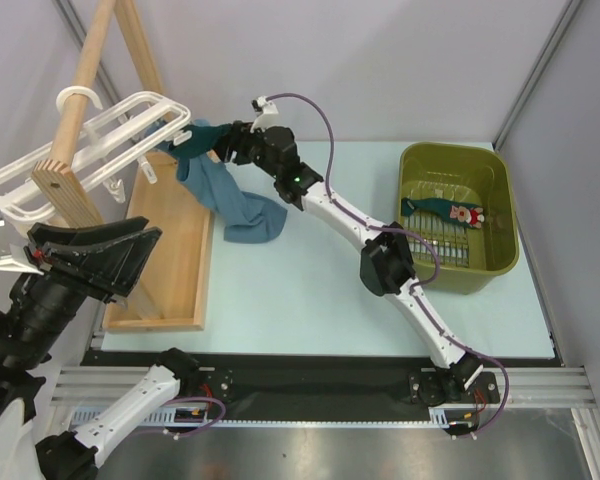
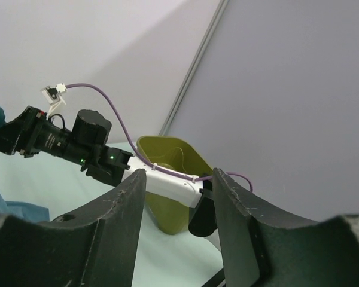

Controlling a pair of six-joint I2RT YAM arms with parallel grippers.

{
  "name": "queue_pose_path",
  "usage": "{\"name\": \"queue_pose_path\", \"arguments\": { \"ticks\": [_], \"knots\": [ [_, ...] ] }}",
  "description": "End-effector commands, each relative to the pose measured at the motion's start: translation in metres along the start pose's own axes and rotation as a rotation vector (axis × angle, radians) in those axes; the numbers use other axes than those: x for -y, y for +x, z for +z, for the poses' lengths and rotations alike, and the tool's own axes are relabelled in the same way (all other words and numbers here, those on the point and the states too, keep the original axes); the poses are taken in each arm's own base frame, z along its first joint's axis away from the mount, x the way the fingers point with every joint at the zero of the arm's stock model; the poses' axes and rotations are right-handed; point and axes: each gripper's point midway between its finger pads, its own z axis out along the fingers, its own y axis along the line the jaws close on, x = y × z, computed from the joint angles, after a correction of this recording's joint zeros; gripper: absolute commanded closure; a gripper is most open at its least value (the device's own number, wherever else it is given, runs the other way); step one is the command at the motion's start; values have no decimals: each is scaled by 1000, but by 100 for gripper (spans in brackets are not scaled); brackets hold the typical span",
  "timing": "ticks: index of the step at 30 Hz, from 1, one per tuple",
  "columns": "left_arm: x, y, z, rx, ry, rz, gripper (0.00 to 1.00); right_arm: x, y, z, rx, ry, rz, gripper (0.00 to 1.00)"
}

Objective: Clip the socks to the hanger
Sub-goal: Adjust the sock on the hanger.

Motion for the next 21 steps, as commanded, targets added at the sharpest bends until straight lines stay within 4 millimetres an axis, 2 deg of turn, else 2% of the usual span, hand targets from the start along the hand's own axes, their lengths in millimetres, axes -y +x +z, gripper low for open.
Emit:
{"name": "queue_pose_path", "arguments": {
  "ticks": [1, 2, 3, 5, 6, 7, 9, 10, 11, 13, 14, 16, 17, 18, 20, 21],
  "knots": [
    [-8, 1, 5, 3, -37, 5, 48, -11, -4, 1, 0, -55, 9, 39],
    [-10, 2, 5, 2, -43, 5, 48, -6, -3, -1, -2, -30, 11, 38],
    [-11, 3, 7, 2, -46, 2, 48, -16, -18, -6, 15, -34, 13, 38],
    [-14, 7, 12, -7, -58, -7, 48, -8, -4, -12, -30, -1, 13, 37],
    [-15, 8, 13, -10, -63, -10, 48, -10, -3, -15, -45, 5, 12, 37],
    [-17, 8, 14, -9, -70, -18, 48, -17, -11, -19, -48, 3, 6, 36],
    [-20, 10, 18, -10, -81, -23, 48, -23, 0, -26, -108, 16, -5, 35],
    [-21, 10, 20, -8, -85, -26, 48, -30, -8, -30, -110, 15, -11, 34],
    [-22, 8, 20, 3, -91, -27, 48, -33, 2, -35, -157, 28, -19, 34],
    [-23, 6, 20, 14, -99, -28, 48, -39, 4, -41, -185, 38, -28, 33],
    [-27, 3, 18, 32, -122, -29, 48, -45, -1, -47, -197, 48, -29, 32],
    [-29, 0, 17, 45, -140, -33, 49, -44, 6, -56, -235, 62, -21, 30],
    [-31, -2, 16, 56, -150, -33, 49, -51, -3, -63, -241, 62, -17, 29],
    [-31, -3, 16, 61, -152, -32, 49, -49, 4, -68, -267, 74, -14, 28],
    [-30, -7, 15, 72, -150, -32, 50, -58, -5, -81, -278, 70, -20, 26],
    [-31, -6, 17, 70, -153, -32, 50, -56, 1, -87, -302, 84, -17, 26]
  ]
}}
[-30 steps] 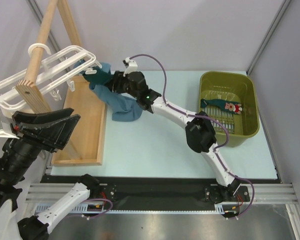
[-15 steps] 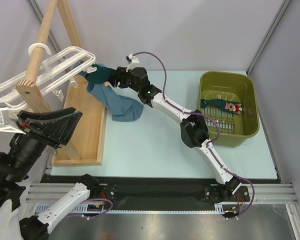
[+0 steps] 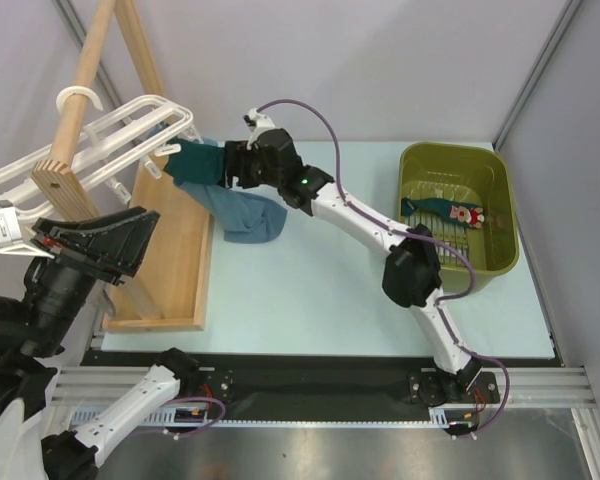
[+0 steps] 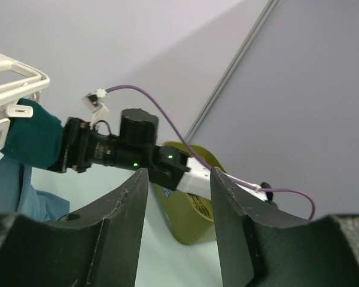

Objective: Clip the socks to the hanger
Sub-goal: Adjust the sock on the hanger.

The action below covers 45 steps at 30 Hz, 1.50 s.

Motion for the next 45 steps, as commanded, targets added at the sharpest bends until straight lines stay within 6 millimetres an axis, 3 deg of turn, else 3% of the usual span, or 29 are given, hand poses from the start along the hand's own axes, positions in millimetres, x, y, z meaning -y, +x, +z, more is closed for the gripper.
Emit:
{"name": "queue_pose_path", "arguments": {
  "ticks": [1, 2, 3, 4, 7, 8, 10, 15, 17, 18, 20, 25, 31, 32, 36, 37, 40, 41, 43, 44, 45],
  "knots": [
    [2, -10, 6, 38, -5, -19, 49, -25, -28, -43, 3, -17, -29, 25],
    [3, -11, 5, 41, 0, -19, 49, -26, -25, -48, -9, -16, -28, 25],
    [5, -11, 7, 38, 7, -19, 50, -38, -35, -62, 7, -30, -32, 24],
    [5, -12, 7, 38, 11, -19, 50, -28, -20, -64, -25, -5, -29, 23],
    [5, -9, 10, 29, 11, -19, 50, -31, -27, -87, -13, 2, -15, 20],
    [5, -9, 10, 30, 10, -18, 49, -21, -15, -89, -38, 18, -5, 19],
    [6, -10, 9, 33, 13, -21, 50, -21, -19, -103, -36, 21, -11, 16],
    [7, -12, 7, 41, 18, -15, 50, -15, 0, -120, -89, 39, -31, 8],
    [7, -13, 7, 43, 18, -13, 49, -13, -3, -128, -73, 54, -30, 8],
    [7, -14, 7, 45, 18, -11, 49, -5, 9, -129, -95, 70, -23, 8],
    [8, -14, 6, 45, 21, -10, 49, -5, 8, -135, -85, 72, -17, 8],
    [9, -16, 4, 43, 22, -3, 49, 10, 27, -148, -126, 115, -35, 8],
    [9, -16, 5, 43, 27, -3, 49, 16, 26, -162, -100, 112, -58, 16],
    [10, -16, 5, 44, 31, -4, 49, 12, 25, -163, -94, 98, -69, 17],
    [11, -16, 6, 41, 35, -4, 49, -44, 14, -168, -25, -115, -140, 20],
    [11, -16, 6, 44, 36, -6, 49, -77, 0, -170, 47, -244, -163, 21],
    [11, -16, 5, 46, 38, -10, 49, -118, -12, -167, 141, -428, -140, 30],
    [12, -16, 4, 48, 41, -14, 49, -129, -14, -165, 147, -471, -96, 37],
    [12, -16, 4, 50, 40, -17, 49, -155, -32, -164, 206, -561, -69, 40],
    [12, -16, 3, 50, 44, -20, 49, -156, -25, -151, 194, -573, -43, 41],
    [13, -16, 3, 50, 44, -21, 49, -165, -36, -150, 220, -598, 1, 43]
  ]
}}
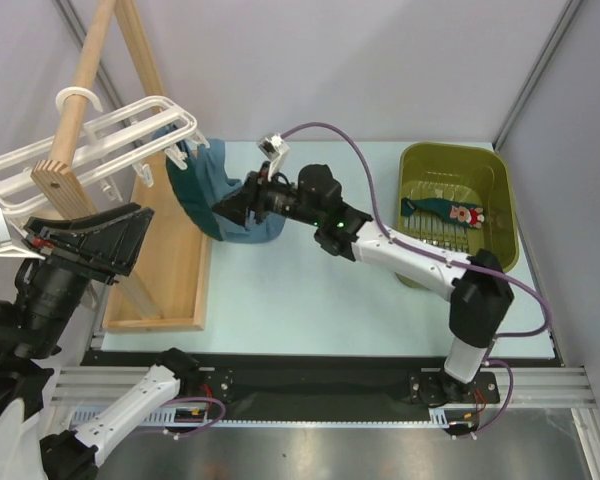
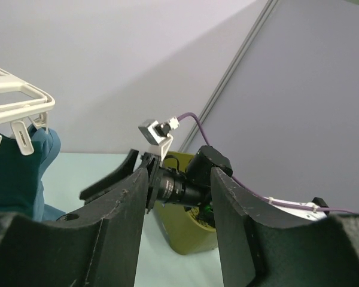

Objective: Clip the socks to the hanger
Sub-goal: Adjust the sock on the hanger.

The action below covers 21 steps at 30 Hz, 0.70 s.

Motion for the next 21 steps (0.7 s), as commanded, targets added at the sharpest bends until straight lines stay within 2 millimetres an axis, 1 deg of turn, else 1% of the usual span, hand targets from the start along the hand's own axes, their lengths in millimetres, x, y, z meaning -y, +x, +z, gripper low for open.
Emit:
{"name": "queue_pose_path", "arguments": {
  "ticks": [1, 2, 3, 4, 5, 6, 7, 8, 9, 10, 11, 12, 13, 14, 15, 16, 17, 18, 19, 20, 21],
  "knots": [
    [7, -3, 3, 8, 27, -20, 49, -49, -56, 21, 212, -219, 33, 43],
    [7, -3, 3, 7, 27, -22, 49, -42, -49, 31, 212, -210, 40, 43],
    [7, -3, 2, 8, 27, -24, 49, -46, -50, 36, 227, -212, 20, 43],
    [7, -3, 1, 6, 30, -24, 49, -53, -57, 41, 240, -224, 4, 42],
    [8, -3, 1, 6, 31, -27, 49, -50, -50, 50, 229, -220, 0, 40],
    [8, -2, 1, 3, 33, -28, 49, -52, -48, 54, 227, -225, -5, 40],
    [8, -2, 0, 5, 33, -29, 49, -54, -47, 58, 225, -225, -25, 39],
    [9, -3, -1, 7, 38, -30, 49, -59, -52, 60, 241, -230, -45, 38],
    [8, -2, 0, 5, 36, -31, 49, -56, -49, 66, 244, -209, -59, 38],
    [8, -4, -2, 11, 36, -29, 49, -59, -44, 70, 233, -195, -104, 38],
    [8, -4, -2, 11, 36, -30, 49, -62, -47, 72, 243, -190, -128, 38],
    [8, -5, -3, 15, 37, -30, 49, -58, -44, 76, 246, -162, -148, 37],
    [8, -4, -4, 14, 38, -30, 49, -62, -40, 80, 243, -161, -168, 37],
    [8, -4, -4, 16, 37, -29, 49, -68, -48, 83, 263, -159, -221, 36],
    [8, -4, -4, 16, 37, -30, 49, -60, -41, 89, 249, -124, -233, 36],
    [9, -4, -5, 16, 41, -30, 49, -63, -38, 93, 247, -119, -249, 36],
    [8, -4, -5, 17, 39, -32, 49, -63, -38, 96, 250, -111, -288, 35],
    [8, -4, -5, 15, 39, -32, 49, -63, -43, 98, 263, -92, -301, 36],
    [8, -4, -6, 15, 39, -33, 49, -59, -38, 104, 261, -78, -317, 35],
    [8, -5, -7, 20, 40, -33, 49, -60, -35, 107, 260, -73, -345, 34],
    [8, -5, -7, 19, 39, -33, 49, -62, -42, 109, 277, -61, -361, 33]
  ]
}}
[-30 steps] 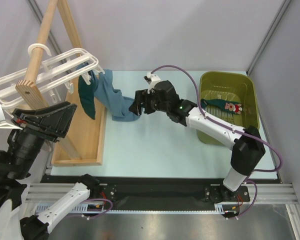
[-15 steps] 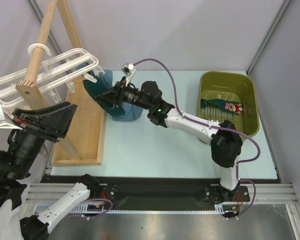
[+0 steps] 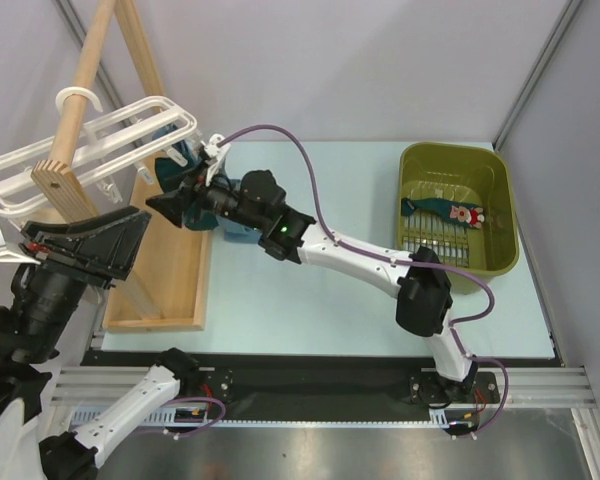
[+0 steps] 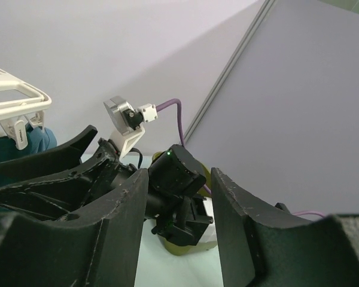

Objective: Clip the socks to the hanger
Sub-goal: Adjust the sock on the hanger, then open the clamp at the hanger.

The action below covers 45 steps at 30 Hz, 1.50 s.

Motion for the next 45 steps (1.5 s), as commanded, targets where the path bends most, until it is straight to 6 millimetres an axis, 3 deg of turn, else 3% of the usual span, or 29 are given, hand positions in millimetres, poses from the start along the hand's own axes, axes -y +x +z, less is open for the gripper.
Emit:
{"name": "queue_pose_path", "arguments": {
  "ticks": [1, 2, 9, 34, 45],
  "knots": [
    [6, -4, -3, 13, 28, -14, 49, 11, -13, 13, 43, 74, -144, 34],
    [6, -4, -3, 15, 28, -14, 49, 12, -4, 16, 34, 87, -152, 34],
    [7, -5, -4, 17, 34, -17, 49, 29, -9, 25, 87, 178, -222, 37],
    [10, -4, -5, 18, 51, -33, 49, 10, -24, 44, 154, 137, -213, 41],
    [13, 2, 1, 2, 73, -52, 50, 5, -30, 44, 173, 117, -197, 53]
  ]
}}
